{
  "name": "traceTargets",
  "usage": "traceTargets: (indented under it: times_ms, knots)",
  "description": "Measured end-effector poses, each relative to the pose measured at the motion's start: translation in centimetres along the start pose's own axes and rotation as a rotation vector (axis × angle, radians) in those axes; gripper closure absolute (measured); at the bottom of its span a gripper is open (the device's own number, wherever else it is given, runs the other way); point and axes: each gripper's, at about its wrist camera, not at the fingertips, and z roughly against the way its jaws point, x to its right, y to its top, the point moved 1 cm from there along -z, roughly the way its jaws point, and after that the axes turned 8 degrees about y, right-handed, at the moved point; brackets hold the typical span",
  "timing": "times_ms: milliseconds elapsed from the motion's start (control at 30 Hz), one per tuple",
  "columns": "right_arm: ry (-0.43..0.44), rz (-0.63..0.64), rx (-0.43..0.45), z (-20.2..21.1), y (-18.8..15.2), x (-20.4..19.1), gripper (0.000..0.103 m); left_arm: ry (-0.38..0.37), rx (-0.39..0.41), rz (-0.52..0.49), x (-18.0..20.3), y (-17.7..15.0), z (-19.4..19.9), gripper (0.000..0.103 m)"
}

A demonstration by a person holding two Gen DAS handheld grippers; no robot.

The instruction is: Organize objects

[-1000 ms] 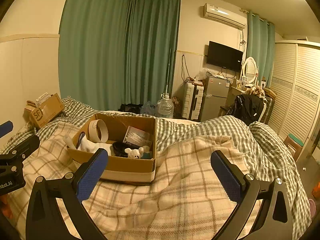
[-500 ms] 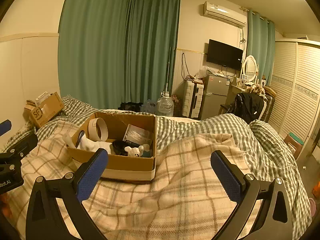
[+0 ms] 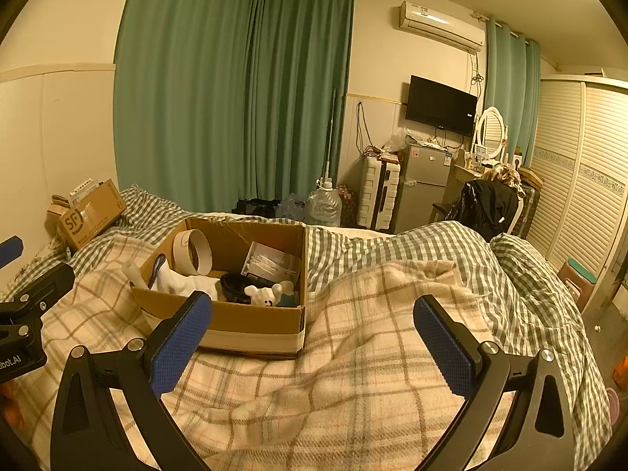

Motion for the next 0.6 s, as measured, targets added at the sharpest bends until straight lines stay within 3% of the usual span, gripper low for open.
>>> traceTargets:
  times_ms: [600]
  knots:
    - [0.001, -0.001, -0.003, -0.06, -0.09, 0.03, 0.000, 0.005, -0.008, -0.003, -0.06, -0.22, -0.01, 0.000]
